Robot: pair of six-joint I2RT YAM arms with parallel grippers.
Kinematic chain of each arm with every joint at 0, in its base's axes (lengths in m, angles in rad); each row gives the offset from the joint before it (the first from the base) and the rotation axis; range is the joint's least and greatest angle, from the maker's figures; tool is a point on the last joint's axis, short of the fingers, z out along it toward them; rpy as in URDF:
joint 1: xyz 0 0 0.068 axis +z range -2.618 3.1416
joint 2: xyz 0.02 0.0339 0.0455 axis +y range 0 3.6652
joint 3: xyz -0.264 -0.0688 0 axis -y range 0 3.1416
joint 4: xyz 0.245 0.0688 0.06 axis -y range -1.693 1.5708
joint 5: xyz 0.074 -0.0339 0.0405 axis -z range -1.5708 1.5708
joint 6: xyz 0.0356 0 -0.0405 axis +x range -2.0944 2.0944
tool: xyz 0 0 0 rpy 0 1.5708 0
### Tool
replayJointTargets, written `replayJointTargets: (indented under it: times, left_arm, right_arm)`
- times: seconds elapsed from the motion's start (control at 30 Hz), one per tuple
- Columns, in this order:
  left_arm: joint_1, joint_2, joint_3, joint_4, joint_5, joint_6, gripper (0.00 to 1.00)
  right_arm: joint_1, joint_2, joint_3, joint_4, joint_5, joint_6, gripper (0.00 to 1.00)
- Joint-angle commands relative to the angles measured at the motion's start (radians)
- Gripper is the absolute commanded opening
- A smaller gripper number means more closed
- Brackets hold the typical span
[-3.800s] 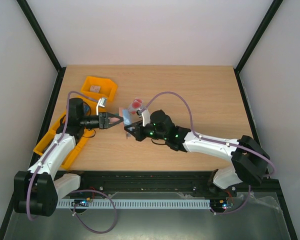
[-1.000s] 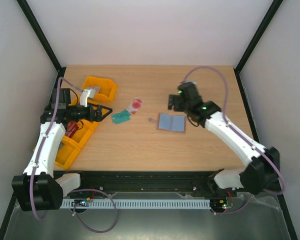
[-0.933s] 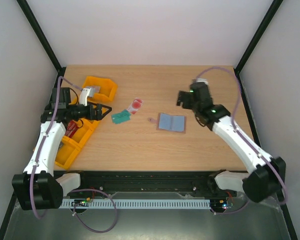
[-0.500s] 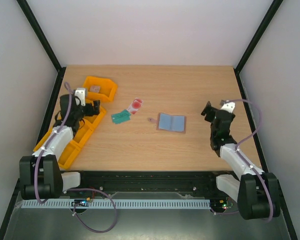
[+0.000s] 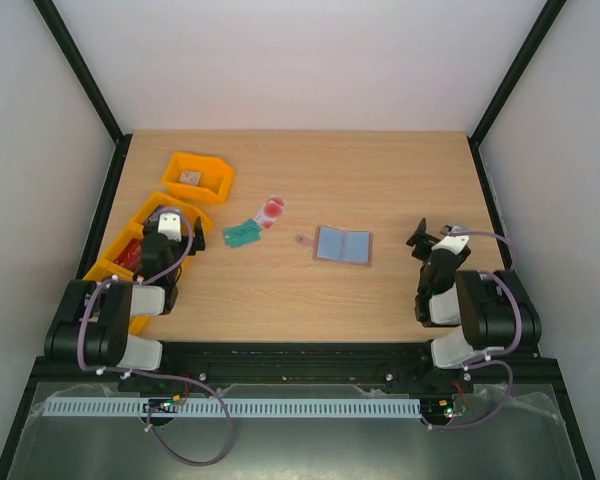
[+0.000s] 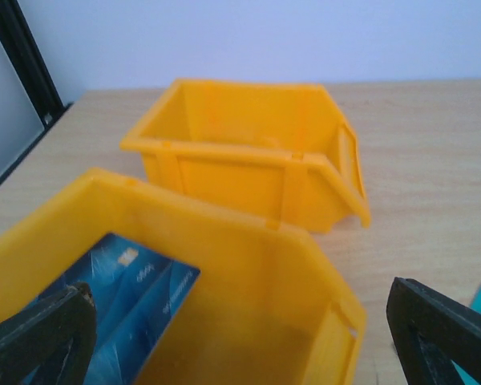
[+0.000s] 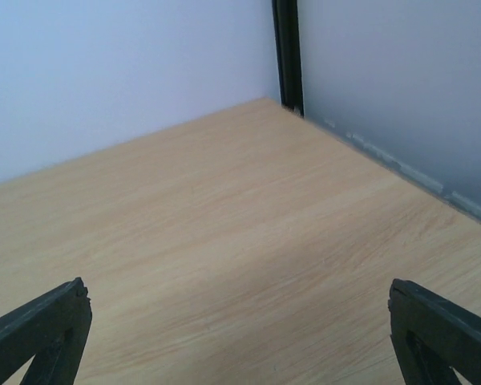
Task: Take the credit cards out of the card holder
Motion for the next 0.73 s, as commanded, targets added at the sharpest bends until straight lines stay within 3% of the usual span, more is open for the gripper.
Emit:
replayJointTargets:
  times: [0.0,0.03,0.1,0.17,0.23,0.3,0.7]
  left_arm:
    - [0.005,0.129,-0.027,0.353,0.02,0.003,0.99]
    - [0.015,0.164,-0.038,0.437,0.033,-0.003,0.99]
    - [0.029,0.138,-0.015,0.335,0.059,-0.01,0.99]
    - [0.037,0.159,-0.019,0.373,0.078,-0.015,0.99]
    - [0.042,0.146,-0.006,0.33,0.086,-0.015,0.99]
    - [0.042,0.155,-0.01,0.355,0.093,-0.016,0.99]
    - [0.046,0.151,-0.007,0.342,0.096,-0.019,1.0]
  right_arm:
    - [-0.01,0.063,0.058,0.07,-0.075,-0.041,0.99]
    - [-0.01,0.061,0.08,0.02,-0.072,-0.039,0.99]
    - [-0.011,0.102,0.087,0.072,-0.09,-0.047,0.99]
    - [-0.01,0.075,0.106,-0.013,-0.092,-0.047,0.99]
    - [-0.011,0.092,0.093,0.048,-0.096,-0.053,0.99]
    - [-0.009,0.081,0.11,-0.012,-0.104,-0.054,0.99]
    - [-0.009,0.087,0.109,0.004,-0.109,-0.06,0.99]
